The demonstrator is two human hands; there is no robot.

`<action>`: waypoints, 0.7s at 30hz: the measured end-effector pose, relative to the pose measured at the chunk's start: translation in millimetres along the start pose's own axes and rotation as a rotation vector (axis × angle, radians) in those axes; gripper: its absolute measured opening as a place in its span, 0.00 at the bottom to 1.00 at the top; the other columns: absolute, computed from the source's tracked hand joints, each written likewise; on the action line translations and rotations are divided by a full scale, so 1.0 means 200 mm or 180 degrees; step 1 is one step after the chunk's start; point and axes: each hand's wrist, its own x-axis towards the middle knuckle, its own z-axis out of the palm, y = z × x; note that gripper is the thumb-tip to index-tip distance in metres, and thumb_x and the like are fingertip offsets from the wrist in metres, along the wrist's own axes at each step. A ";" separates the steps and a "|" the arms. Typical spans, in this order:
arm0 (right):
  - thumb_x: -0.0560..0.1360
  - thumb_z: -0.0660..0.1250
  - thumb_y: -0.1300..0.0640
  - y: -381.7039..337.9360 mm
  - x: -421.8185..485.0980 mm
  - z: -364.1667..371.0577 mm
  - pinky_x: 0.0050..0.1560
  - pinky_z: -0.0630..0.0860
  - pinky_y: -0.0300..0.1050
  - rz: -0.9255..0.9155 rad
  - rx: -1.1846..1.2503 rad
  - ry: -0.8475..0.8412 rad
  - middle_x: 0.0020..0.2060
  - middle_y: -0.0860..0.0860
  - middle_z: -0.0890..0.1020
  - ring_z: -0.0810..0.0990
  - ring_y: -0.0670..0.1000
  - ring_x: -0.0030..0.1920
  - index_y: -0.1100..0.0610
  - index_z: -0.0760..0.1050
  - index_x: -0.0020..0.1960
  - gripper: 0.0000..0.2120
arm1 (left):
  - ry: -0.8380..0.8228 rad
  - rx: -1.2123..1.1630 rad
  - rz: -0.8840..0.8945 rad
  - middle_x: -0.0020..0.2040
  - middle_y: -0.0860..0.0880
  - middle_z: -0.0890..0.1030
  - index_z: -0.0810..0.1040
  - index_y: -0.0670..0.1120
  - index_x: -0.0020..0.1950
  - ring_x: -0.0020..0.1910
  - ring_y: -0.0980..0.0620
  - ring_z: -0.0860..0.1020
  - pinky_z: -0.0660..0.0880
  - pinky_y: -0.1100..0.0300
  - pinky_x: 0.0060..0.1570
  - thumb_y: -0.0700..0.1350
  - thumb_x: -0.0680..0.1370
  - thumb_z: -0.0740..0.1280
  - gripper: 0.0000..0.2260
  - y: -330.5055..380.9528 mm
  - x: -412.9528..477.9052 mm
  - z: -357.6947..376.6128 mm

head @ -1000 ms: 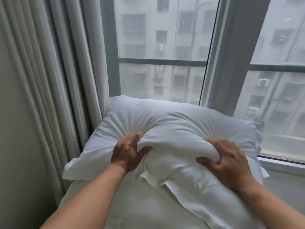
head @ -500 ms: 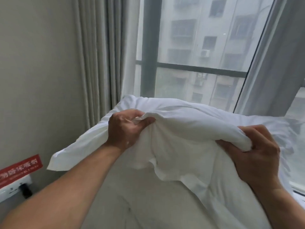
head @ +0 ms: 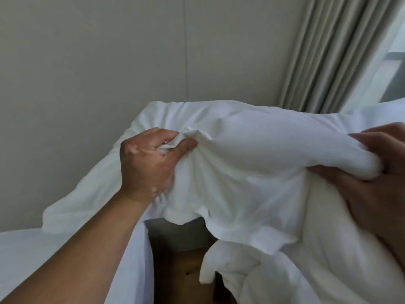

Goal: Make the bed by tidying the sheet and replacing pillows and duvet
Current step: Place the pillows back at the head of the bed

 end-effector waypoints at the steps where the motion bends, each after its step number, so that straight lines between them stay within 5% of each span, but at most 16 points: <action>1: 0.67 0.79 0.43 -0.05 -0.01 0.15 0.50 0.75 0.51 0.0048 0.0010 -0.0047 0.45 0.54 0.79 0.79 0.53 0.46 0.52 0.82 0.51 0.18 | 0.0062 0.0197 -0.0068 0.34 0.50 0.82 0.86 0.45 0.40 0.34 0.49 0.79 0.73 0.56 0.39 0.59 0.73 0.74 0.17 -0.10 -0.02 -0.12; 6: 0.67 0.79 0.44 -0.41 -0.09 0.88 0.46 0.72 0.43 -0.0263 0.0391 -0.0665 0.42 0.50 0.77 0.77 0.53 0.43 0.55 0.83 0.48 0.17 | 0.0239 0.0964 -0.0598 0.33 0.54 0.82 0.85 0.46 0.38 0.33 0.53 0.79 0.71 0.63 0.36 0.58 0.71 0.76 0.15 -0.58 -0.28 -0.71; 13: 0.66 0.71 0.33 -0.68 -0.51 1.98 0.46 0.76 0.53 -0.0299 0.0924 -0.1779 0.41 0.45 0.76 0.76 0.47 0.42 0.50 0.83 0.46 0.22 | 0.0136 0.1650 -0.1966 0.34 0.60 0.82 0.85 0.51 0.37 0.36 0.58 0.80 0.69 0.69 0.38 0.63 0.68 0.72 0.16 -1.31 -0.84 -1.35; 21: 0.69 0.63 0.24 -0.79 -0.83 2.88 0.49 0.73 0.49 -0.0258 0.1269 -0.2290 0.42 0.40 0.72 0.73 0.43 0.44 0.48 0.83 0.48 0.29 | -0.0033 0.2409 -0.2344 0.36 0.58 0.83 0.83 0.54 0.38 0.36 0.54 0.81 0.75 0.58 0.39 0.72 0.70 0.64 0.23 -1.95 -1.10 -1.71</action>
